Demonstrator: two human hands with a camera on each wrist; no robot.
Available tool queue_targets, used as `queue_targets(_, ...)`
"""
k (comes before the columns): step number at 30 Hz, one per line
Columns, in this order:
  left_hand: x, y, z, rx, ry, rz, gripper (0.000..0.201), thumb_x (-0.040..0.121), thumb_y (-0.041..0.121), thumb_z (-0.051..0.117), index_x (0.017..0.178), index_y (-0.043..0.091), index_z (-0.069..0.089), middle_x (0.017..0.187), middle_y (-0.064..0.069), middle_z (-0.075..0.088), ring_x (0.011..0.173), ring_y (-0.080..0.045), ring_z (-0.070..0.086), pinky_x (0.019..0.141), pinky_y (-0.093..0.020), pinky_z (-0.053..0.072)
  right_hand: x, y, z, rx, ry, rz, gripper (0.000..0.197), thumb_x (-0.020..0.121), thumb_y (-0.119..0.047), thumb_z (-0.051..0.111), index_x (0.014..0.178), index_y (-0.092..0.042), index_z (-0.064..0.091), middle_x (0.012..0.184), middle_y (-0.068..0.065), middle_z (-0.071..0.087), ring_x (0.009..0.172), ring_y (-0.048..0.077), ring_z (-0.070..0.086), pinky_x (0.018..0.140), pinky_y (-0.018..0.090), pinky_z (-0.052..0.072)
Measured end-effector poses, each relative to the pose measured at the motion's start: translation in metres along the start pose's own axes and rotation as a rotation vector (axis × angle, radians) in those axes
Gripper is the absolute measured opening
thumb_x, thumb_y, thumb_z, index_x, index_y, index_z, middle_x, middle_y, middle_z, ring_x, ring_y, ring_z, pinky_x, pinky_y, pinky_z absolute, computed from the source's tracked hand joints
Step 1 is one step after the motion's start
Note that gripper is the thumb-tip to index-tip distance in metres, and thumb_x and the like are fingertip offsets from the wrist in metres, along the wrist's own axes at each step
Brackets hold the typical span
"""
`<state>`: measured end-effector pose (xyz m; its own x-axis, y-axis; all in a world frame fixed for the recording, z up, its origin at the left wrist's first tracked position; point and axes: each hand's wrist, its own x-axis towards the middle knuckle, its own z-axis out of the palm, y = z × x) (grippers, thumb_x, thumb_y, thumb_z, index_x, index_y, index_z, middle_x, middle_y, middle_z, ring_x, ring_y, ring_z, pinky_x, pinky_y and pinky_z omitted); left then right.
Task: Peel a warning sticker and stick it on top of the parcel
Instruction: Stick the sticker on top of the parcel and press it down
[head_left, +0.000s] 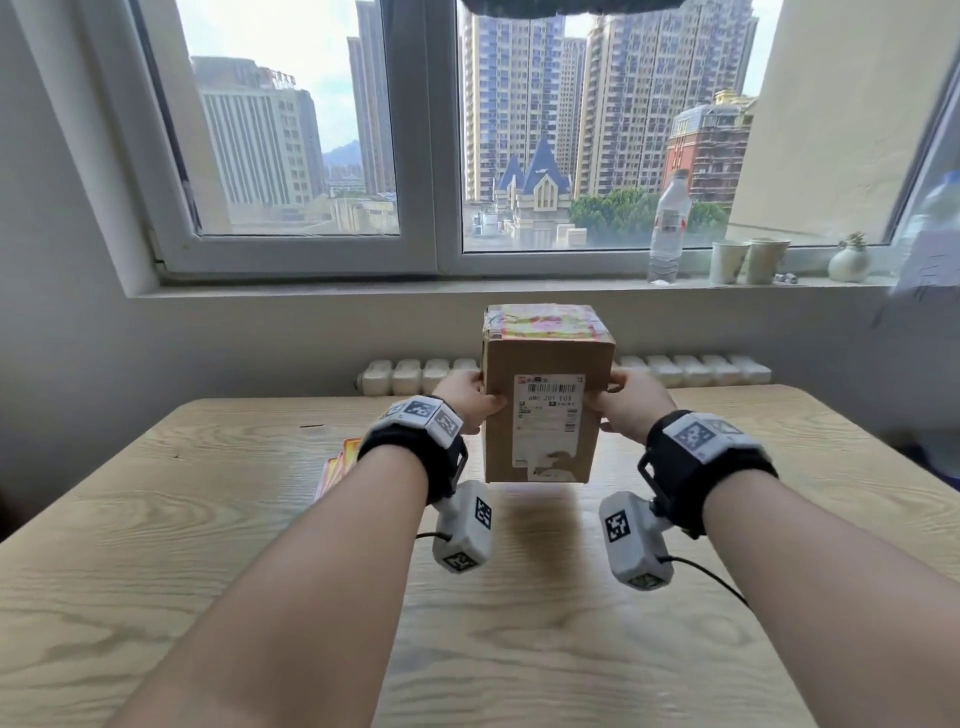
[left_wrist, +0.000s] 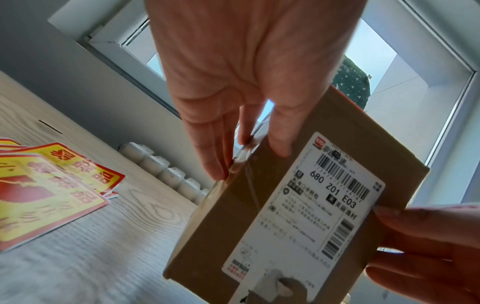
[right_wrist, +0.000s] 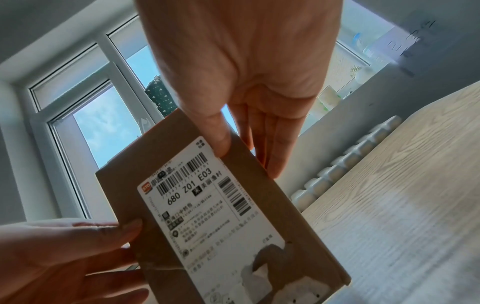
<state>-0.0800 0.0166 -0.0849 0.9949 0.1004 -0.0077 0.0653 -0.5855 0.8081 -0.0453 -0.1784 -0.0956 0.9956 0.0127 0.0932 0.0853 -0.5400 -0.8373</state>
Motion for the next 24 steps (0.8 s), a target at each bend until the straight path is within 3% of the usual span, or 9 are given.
queue_targets(2, 0.024, -0.005, 0.005, -0.009, -0.002, -0.014, 0.039, 0.091, 0.017, 0.054, 0.129, 0.008, 0.058, 0.116, -0.016, 0.068, 0.089, -0.025, 0.060, 0.069, -0.033, 0.053, 0.025, 0.006, 0.007, -0.009, 0.008, -0.007, 0.020, 0.084, -0.016, 0.060, 0.101, -0.021, 0.071, 0.108, 0.008, 0.073, 0.098, 0.027, 0.069, 0.089, 0.047, 0.056)
queue_targets(4, 0.032, -0.009, 0.007, -0.020, -0.002, -0.023, 0.041, 0.092, 0.018, 0.055, 0.132, 0.010, 0.055, 0.118, -0.014, 0.067, 0.094, -0.025, 0.063, 0.073, -0.035, 0.054, 0.033, 0.008, 0.009, -0.032, 0.008, -0.008, 0.026, 0.087, -0.017, 0.058, 0.110, -0.017, 0.069, 0.110, 0.009, 0.073, 0.100, 0.028, 0.068, 0.090, 0.047, 0.055)
queue_targets(8, 0.055, -0.018, 0.018, -0.030, 0.006, -0.044, 0.045, 0.090, 0.026, 0.058, 0.134, 0.013, 0.055, 0.122, -0.013, 0.065, 0.109, -0.031, 0.066, 0.086, -0.042, 0.055, 0.052, 0.021, 0.018, -0.017, 0.014, -0.014, 0.026, 0.089, -0.022, 0.060, 0.112, -0.013, 0.069, 0.108, 0.012, 0.072, 0.102, 0.030, 0.068, 0.091, 0.049, 0.054)
queue_targets(12, 0.066, -0.029, 0.028, -0.059, 0.031, -0.028, 0.042, 0.091, 0.017, 0.056, 0.132, 0.009, 0.054, 0.112, -0.010, 0.064, 0.094, -0.022, 0.059, 0.086, -0.042, 0.055, 0.058, 0.033, 0.024, 0.005, 0.019, -0.010, 0.031, 0.089, -0.024, 0.060, 0.117, -0.011, 0.067, 0.110, 0.011, 0.072, 0.102, 0.028, 0.068, 0.092, 0.049, 0.054)
queue_targets(17, 0.064, -0.037, 0.029, -0.033, 0.026, -0.072, 0.058, 0.089, 0.019, 0.060, 0.144, 0.013, 0.042, 0.137, -0.010, 0.055, 0.122, -0.025, 0.057, 0.097, -0.042, 0.051, 0.053, 0.037, 0.026, -0.006, 0.014, 0.016, 0.038, 0.088, -0.027, 0.061, 0.123, -0.012, 0.063, 0.116, 0.008, 0.071, 0.104, 0.025, 0.067, 0.093, 0.047, 0.054)
queue_targets(21, 0.055, -0.040, 0.023, 0.002, 0.015, -0.125, 0.071, 0.087, 0.025, 0.062, 0.150, 0.012, 0.031, 0.144, -0.012, 0.049, 0.126, -0.028, 0.054, 0.102, -0.042, 0.048, 0.039, 0.033, 0.020, -0.034, 0.019, 0.040, 0.052, 0.087, -0.031, 0.063, 0.134, -0.009, 0.053, 0.126, 0.009, 0.064, 0.109, 0.026, 0.064, 0.095, 0.047, 0.053)
queue_targets(24, 0.042, -0.035, 0.015, 0.005, 0.040, -0.104, 0.067, 0.089, 0.022, 0.059, 0.149, 0.011, 0.032, 0.143, -0.013, 0.050, 0.122, -0.028, 0.057, 0.101, -0.041, 0.049, 0.024, 0.026, 0.014, -0.041, 0.068, 0.009, 0.051, 0.087, -0.029, 0.064, 0.133, -0.009, 0.053, 0.127, 0.010, 0.064, 0.109, 0.026, 0.064, 0.095, 0.046, 0.053)
